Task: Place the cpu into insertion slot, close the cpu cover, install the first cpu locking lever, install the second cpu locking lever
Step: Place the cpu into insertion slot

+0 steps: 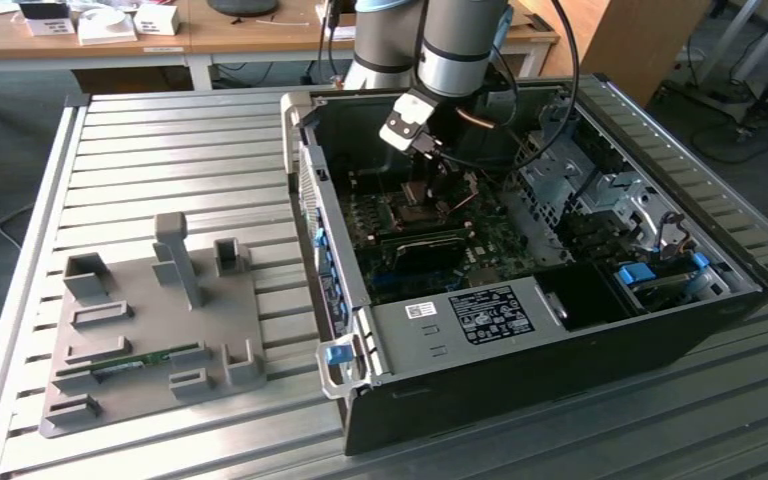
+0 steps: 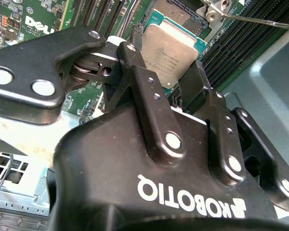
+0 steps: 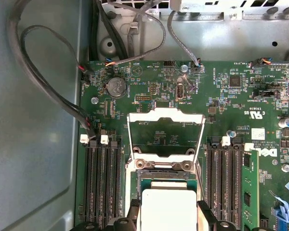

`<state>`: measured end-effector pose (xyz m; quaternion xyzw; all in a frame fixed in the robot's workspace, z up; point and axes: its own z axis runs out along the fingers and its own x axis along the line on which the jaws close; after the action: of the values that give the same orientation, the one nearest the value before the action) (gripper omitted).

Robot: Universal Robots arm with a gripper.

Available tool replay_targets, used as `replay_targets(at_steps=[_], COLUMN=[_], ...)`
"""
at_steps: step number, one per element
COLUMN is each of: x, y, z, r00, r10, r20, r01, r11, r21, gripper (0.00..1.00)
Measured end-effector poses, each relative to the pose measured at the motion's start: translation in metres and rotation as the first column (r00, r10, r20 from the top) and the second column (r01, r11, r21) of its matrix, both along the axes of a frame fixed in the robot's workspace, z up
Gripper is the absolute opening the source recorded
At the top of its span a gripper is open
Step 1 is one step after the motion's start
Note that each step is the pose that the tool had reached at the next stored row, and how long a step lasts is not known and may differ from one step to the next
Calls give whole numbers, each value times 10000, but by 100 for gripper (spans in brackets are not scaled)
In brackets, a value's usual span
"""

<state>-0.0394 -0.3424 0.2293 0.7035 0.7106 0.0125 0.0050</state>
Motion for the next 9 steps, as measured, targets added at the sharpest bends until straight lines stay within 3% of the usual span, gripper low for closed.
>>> replay_targets(at_steps=[9], x=[-4], y=[18], z=[-12], r00=[10000], r10=[-5], r20=[1], r01=[5], r11=[10000], r21=[2], gripper=[54])
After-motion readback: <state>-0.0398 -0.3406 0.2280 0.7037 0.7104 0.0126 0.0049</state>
